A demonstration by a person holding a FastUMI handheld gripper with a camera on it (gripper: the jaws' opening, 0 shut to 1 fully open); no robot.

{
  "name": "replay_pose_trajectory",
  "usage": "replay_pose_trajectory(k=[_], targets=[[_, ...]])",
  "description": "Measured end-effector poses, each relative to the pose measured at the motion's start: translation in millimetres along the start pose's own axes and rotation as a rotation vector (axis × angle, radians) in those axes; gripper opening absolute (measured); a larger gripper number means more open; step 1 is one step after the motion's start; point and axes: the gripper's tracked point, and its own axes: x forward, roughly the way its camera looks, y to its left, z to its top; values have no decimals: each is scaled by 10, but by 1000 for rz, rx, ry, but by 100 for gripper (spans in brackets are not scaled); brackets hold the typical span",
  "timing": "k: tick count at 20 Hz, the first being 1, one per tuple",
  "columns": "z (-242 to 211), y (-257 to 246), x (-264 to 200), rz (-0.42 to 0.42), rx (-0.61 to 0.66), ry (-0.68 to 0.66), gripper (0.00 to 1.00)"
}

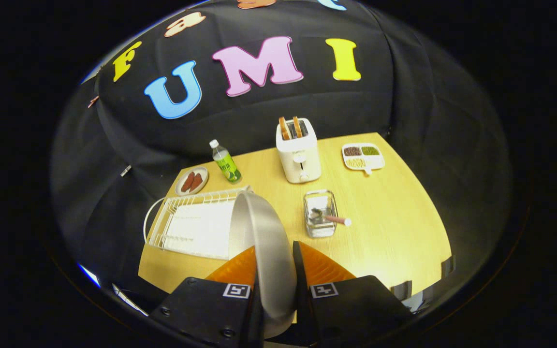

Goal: Take the plate from the dish rack, then take the spoon from the basket and place it into the plate.

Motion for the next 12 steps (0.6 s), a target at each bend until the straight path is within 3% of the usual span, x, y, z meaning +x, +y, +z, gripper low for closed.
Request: replay_pose_trajectory(k=[6,12], targets=[[-733,-234,357,73,73,114,30],[-1166,-392,699,124,165,190,30]])
